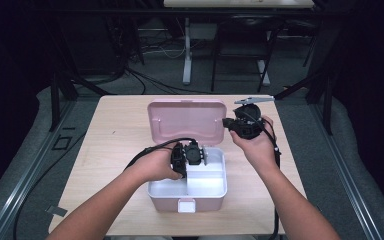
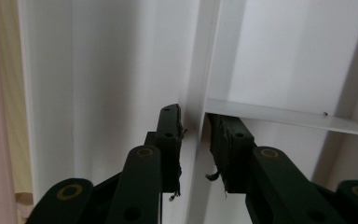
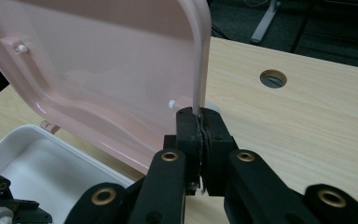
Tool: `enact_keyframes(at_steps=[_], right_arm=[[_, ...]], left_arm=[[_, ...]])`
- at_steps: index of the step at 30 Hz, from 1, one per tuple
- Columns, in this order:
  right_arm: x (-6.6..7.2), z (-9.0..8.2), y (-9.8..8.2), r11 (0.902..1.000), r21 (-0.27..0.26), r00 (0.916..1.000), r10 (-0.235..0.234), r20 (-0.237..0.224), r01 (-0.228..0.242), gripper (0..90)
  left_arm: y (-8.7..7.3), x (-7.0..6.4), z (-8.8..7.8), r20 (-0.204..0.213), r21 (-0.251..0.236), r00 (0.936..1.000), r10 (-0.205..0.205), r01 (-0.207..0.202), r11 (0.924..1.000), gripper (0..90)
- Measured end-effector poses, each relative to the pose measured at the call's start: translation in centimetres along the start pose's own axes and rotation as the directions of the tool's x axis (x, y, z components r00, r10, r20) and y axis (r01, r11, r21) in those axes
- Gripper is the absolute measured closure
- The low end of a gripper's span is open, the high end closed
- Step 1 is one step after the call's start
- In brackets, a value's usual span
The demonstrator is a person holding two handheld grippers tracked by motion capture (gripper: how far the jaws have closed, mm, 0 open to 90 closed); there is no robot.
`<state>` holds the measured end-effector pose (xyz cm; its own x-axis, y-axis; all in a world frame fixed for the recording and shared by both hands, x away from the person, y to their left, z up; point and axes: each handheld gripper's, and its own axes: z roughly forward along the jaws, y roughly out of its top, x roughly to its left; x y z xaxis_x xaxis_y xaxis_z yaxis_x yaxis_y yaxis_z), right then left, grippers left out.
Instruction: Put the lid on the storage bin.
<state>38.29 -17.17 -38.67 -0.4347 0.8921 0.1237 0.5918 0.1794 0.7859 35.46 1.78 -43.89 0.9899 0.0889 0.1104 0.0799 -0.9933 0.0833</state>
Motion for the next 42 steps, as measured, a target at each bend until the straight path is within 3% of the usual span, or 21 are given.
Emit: enact_keyframes(at_steps=[3, 4, 7, 8, 9, 12, 14, 18, 22, 24, 27, 30, 32, 39, 41, 42], right_arm=[[0.1, -0.1, 0.0, 1.0000, 0.005, 1.0000, -0.002, 0.001, 0.002, 87.7], [0.1, -0.2, -0.1, 1.0000, 0.004, 0.9997, -0.005, 0.025, 0.005, 87.7], [0.1, -0.3, -0.1, 1.0000, 0.005, 0.9999, -0.008, -0.011, 0.008, 87.7], [0.0, -0.4, -0.2, 0.9999, 0.005, 0.9995, -0.008, -0.031, 0.008, 87.7], [0.2, -0.4, -0.2, 1.0000, 0.001, 1.0000, -0.005, 0.000, 0.005, 87.7], [0.2, -0.4, -0.3, 1.0000, -0.004, 1.0000, -0.006, 0.003, 0.006, 87.8], [0.2, -0.6, -0.3, 0.9999, 0.001, 0.9998, -0.010, -0.018, 0.010, 87.7], [0.2, -0.7, -0.4, 0.9999, 0.002, 0.9998, -0.013, -0.015, 0.014, 87.7], [0.4, -0.7, -0.5, 0.9999, -0.009, 0.9999, -0.014, -0.002, 0.014, 87.7], [0.4, -0.8, -0.5, 0.9998, -0.006, 0.9998, -0.018, -0.002, 0.018, 87.6], [0.5, -0.9, -0.7, 0.9997, -0.014, 0.9998, -0.020, 0.003, 0.020, 87.6], [0.6, -1.1, -0.8, 0.9996, -0.009, 0.9996, -0.027, -0.011, 0.026, 87.6], [0.6, -1.2, -0.8, 0.9994, -0.012, 0.9994, -0.034, 0.006, 0.034, 87.5], [0.8, -1.5, -1.2, 0.9988, -0.017, 0.9989, -0.046, -0.006, 0.046, 87.4], [0.9, -1.6, -1.3, 0.9987, -0.018, 0.9988, -0.047, -0.010, 0.047, 87.3], [0.9, -1.7, -1.3, 0.9986, -0.019, 0.9988, -0.048, 0.005, 0.048, 87.3]], left_arm=[[-0.3, -0.2, -0.5, -0.012, -0.022, 0.9999, -0.008, 0.008, 0.9997, 69.9], [-0.5, -0.2, -0.8, -0.015, -0.035, 0.9998, -0.014, 0.013, 0.9993, 69.5], [-1.2, -0.3, -1.4, -0.022, -0.082, 0.9990, -0.038, 0.036, 0.9960, 66.4], [-1.5, -0.3, -1.6, -0.023, -0.103, 0.9986, -0.048, 0.045, 0.9937, 66.4], [-1.8, -0.3, -1.8, -0.022, -0.124, 0.9981, -0.057, 0.054, 0.9908, 66.5], [-2.6, -0.4, -2.0, -0.001, -0.185, 0.9963, -0.086, 0.084, 0.9792, 67.1], [-3.2, -0.3, -2.2, -0.001, -0.200, 0.9953, -0.096, 0.094, 0.9752, 67.1], [-4.5, -0.3, -2.9, -0.002, -0.243, 0.9919, -0.127, 0.123, 0.9622, 67.0], [-6.0, -0.2, -3.6, 0.012, -0.303, 0.9846, -0.175, 0.170, 0.9376, 66.5], [-6.7, -0.2, -3.9, 0.005, -0.317, 0.9808, -0.195, 0.187, 0.9299, 66.4], [-7.7, -0.2, -4.1, 0.019, -0.347, 0.9728, -0.231, 0.223, 0.9112, 66.5], [-8.6, -0.2, -4.1, 0.027, -0.363, 0.9665, -0.255, 0.247, 0.8983, 66.5], [-9.2, -0.3, -4.1, 0.029, -0.380, 0.9602, -0.278, 0.268, 0.8855, 66.5], [-11.3, -0.1, -4.3, 0.042, -0.439, 0.9367, -0.348, 0.330, 0.8359, 67.3], [-11.9, 0.1, -4.5, 0.057, -0.457, 0.9301, -0.363, 0.347, 0.8190, 69.7], [-12.2, 0.2, -4.5, 0.075, -0.469, 0.9253, -0.372, 0.362, 0.8057, 72.1]])
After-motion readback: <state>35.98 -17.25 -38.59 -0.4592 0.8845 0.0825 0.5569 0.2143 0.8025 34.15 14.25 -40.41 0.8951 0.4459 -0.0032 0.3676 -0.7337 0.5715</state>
